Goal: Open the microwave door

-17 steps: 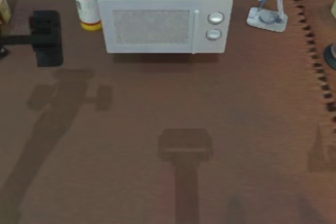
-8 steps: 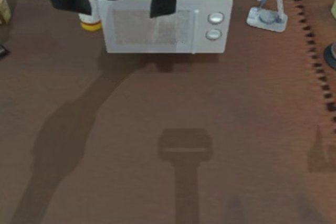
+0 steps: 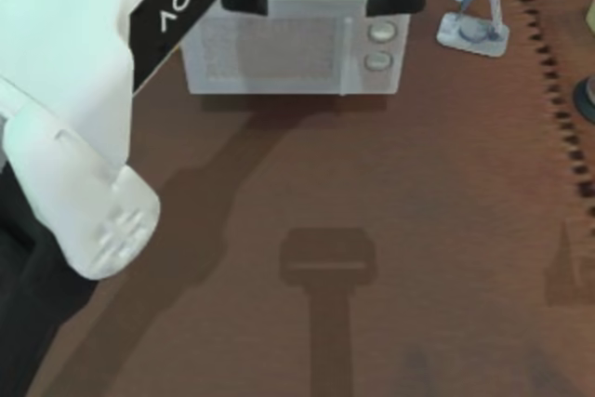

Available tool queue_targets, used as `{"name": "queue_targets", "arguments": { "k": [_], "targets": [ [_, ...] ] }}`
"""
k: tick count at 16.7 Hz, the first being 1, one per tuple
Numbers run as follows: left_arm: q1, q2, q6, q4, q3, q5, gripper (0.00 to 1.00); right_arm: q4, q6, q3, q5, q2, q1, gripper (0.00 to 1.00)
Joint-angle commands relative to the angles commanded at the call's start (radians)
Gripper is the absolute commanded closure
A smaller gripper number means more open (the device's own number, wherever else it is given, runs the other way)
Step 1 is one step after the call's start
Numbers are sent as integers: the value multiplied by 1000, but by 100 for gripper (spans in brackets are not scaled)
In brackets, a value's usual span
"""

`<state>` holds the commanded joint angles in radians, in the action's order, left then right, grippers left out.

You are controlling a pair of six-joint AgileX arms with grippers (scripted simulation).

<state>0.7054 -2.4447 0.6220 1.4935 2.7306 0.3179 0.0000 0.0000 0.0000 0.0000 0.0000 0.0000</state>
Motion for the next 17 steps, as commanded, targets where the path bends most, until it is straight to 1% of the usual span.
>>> {"name": "queue_targets", "arguments": {
  "k": [2,4,9,13,17],
  "targets": [
    [18,-54,27,16,97,15,0,0,0,0,0,0,0,0],
    [27,-82,42,23,150,23,0,0,0,0,0,0,0,0],
    [30,-88,46,24,162,25,0,0,0,0,0,0,0,0],
    [18,-88,35,-17,121,21,0,0,0,0,0,0,0,0],
    [-7,-96,11,-163,-9,10,0,0,0,0,0,0,0,0]
  ]
}}
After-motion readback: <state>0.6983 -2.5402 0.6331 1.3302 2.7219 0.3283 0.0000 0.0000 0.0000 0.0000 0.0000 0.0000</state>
